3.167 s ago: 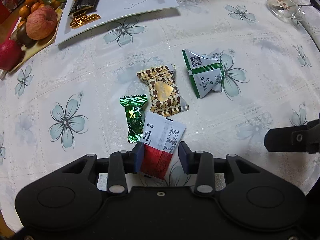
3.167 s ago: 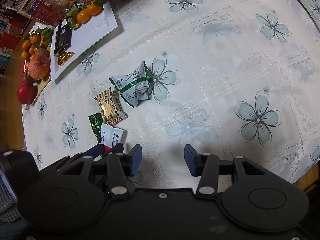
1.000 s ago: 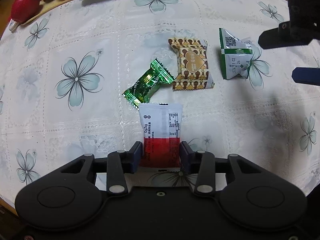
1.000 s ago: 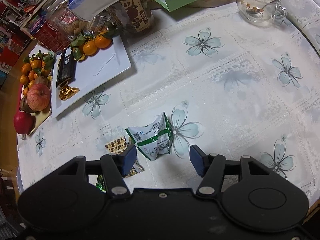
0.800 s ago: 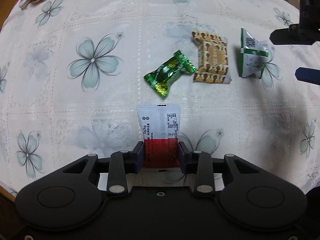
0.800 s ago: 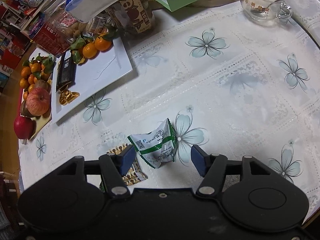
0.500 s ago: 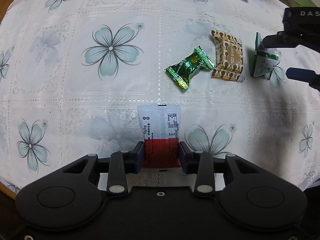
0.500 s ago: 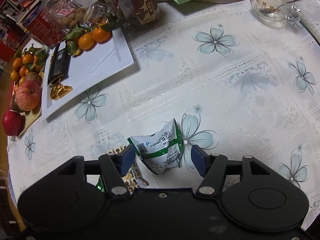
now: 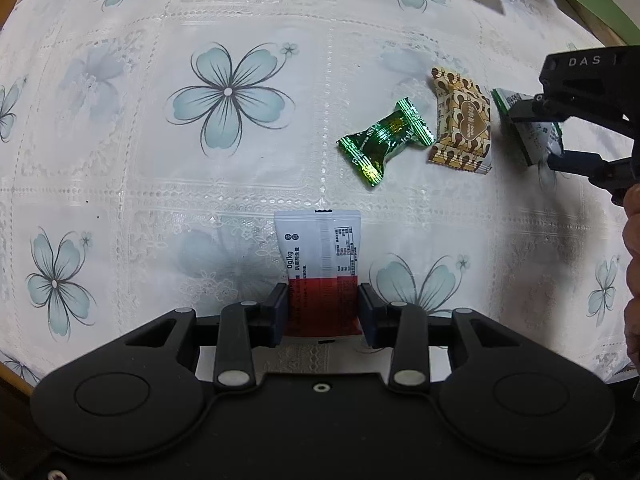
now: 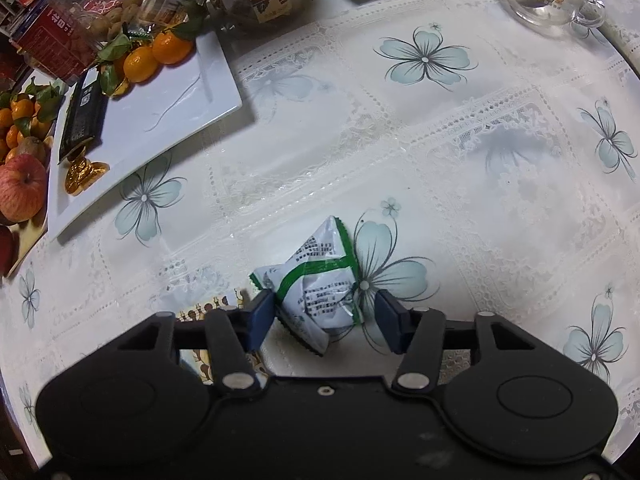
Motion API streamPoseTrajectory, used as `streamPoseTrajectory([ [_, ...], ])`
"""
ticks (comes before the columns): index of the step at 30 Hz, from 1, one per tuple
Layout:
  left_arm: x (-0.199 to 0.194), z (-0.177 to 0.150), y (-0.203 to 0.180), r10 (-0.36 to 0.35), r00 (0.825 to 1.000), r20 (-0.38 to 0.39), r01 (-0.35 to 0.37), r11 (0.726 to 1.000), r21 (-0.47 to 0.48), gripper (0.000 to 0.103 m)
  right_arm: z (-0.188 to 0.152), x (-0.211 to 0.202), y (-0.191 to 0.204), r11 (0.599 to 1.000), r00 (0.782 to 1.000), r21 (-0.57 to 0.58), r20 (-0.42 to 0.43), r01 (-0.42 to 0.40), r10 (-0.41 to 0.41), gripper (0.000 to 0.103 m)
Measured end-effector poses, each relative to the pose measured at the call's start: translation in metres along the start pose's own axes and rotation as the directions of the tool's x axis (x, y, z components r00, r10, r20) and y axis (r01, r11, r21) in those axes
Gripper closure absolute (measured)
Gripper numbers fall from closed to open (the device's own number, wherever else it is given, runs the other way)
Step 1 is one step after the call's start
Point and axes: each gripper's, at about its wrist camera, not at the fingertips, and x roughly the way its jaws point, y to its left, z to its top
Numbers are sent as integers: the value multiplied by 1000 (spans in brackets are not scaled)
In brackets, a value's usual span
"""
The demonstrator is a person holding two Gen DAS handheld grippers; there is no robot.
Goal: Organize snacks
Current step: 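Grasp the green-and-white packet with the right gripper, then carry both held packets over the gold tray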
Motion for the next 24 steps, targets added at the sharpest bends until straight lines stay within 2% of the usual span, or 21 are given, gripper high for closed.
streamPoseTrajectory([
  [8,1,2,1,-8,1000,-3,8,1000,-3,59,-3,-14,-3,999,1000,-42,-4,-13,13,67],
  [11,-4,2,4,-19,1000,3,19,1000,-11,60,-5,-20,-7,998,1000,-58,0,-5,5,67],
  [15,-11,8,14,27,999,34,-27,999,-22,61,-8,-31,-15,998,1000,-64,-3,-16,16,68],
  [18,-17,11,21,6,999,38,-4,999,-32,61,-11,-39,-23,997,999,-55,-20,-48,47,68],
  [21,-25,11,25,9,998,56,-8,1000,-12,61,-16,-46,-31,995,996,-54,-40,-80,78,68],
  [24,-28,8,27,34,997,64,-35,999,12,61,-21,-53,-38,995,997,-61,-32,-76,74,68],
])
